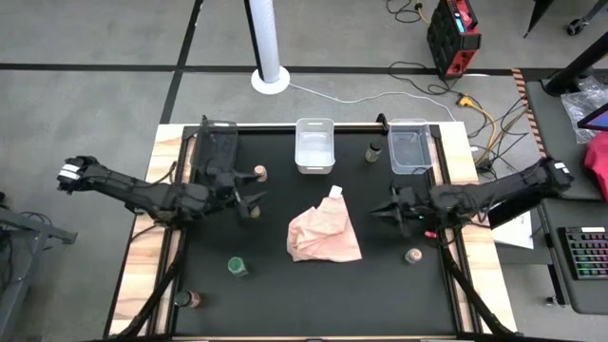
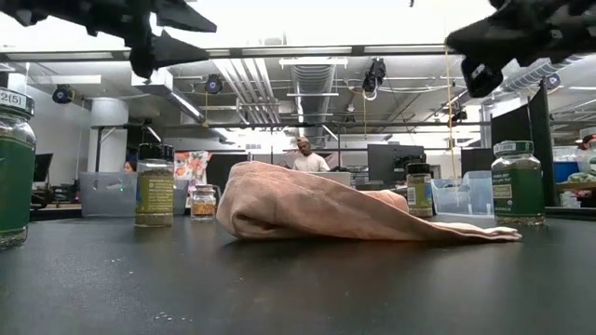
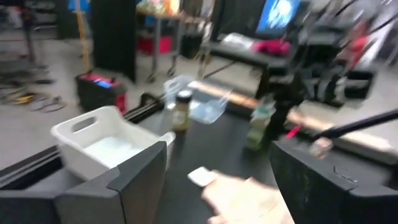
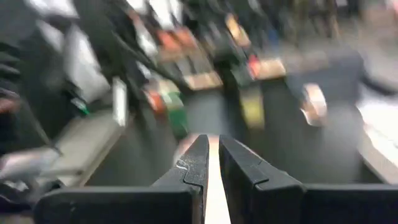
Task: Sort spices by type
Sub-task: Put the right green spice bottle into the white bin
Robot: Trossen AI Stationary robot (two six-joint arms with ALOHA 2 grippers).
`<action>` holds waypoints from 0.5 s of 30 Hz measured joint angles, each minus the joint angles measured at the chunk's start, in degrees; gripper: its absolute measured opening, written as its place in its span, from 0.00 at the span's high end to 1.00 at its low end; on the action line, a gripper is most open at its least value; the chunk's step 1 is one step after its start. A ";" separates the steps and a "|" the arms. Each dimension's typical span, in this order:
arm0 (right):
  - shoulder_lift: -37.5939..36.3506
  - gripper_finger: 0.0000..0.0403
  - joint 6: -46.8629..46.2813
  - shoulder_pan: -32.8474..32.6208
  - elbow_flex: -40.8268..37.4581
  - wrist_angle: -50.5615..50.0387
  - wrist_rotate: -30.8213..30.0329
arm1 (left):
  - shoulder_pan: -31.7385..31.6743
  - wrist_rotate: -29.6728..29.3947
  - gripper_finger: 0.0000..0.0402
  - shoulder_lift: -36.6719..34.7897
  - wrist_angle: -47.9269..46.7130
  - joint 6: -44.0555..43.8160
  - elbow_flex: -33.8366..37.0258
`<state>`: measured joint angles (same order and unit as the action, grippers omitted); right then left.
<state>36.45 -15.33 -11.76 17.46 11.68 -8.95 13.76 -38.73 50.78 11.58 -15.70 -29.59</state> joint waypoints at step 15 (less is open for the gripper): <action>9.23 0.93 -19.62 0.14 21.46 -47.39 -16.61 | 0.00 -17.35 0.33 16.77 -31.70 -6.51 -22.00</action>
<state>45.68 -34.95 -11.62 38.92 -35.72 -25.56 13.76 -56.08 67.54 -20.11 -22.21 -51.59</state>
